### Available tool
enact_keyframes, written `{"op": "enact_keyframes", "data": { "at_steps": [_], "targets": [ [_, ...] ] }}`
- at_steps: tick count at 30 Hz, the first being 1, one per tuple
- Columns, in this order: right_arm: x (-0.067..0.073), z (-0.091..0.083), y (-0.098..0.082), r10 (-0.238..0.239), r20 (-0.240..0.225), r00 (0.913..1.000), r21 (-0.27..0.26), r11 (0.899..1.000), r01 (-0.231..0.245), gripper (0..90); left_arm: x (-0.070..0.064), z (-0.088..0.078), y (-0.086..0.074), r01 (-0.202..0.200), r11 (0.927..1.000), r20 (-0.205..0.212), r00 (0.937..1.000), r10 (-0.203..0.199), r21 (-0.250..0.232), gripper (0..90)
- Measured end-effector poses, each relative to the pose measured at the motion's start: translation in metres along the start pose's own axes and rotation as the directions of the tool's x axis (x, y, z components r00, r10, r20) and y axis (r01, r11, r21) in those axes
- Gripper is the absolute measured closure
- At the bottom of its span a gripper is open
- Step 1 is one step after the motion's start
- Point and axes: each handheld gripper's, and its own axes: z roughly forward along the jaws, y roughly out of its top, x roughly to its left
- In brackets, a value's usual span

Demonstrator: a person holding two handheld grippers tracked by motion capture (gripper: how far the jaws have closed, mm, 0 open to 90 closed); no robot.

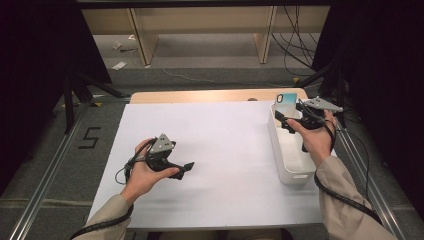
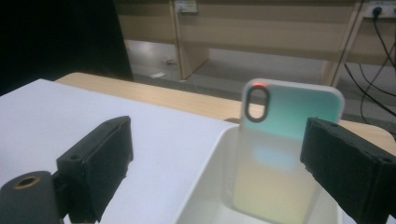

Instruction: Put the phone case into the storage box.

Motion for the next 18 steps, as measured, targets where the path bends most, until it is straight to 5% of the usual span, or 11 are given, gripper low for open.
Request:
{"op": "enact_keyframes", "data": {
  "at_steps": [18],
  "targets": [
    [0.026, -0.029, -0.008, -0.038, -0.129, 0.9909, -0.022, 0.999, 0.035, 13.0, 0.0, 0.0, 0.0, 0.005, 1.0, -0.002, 1.0, -0.005, -0.007, 0.7]
  ]
}}
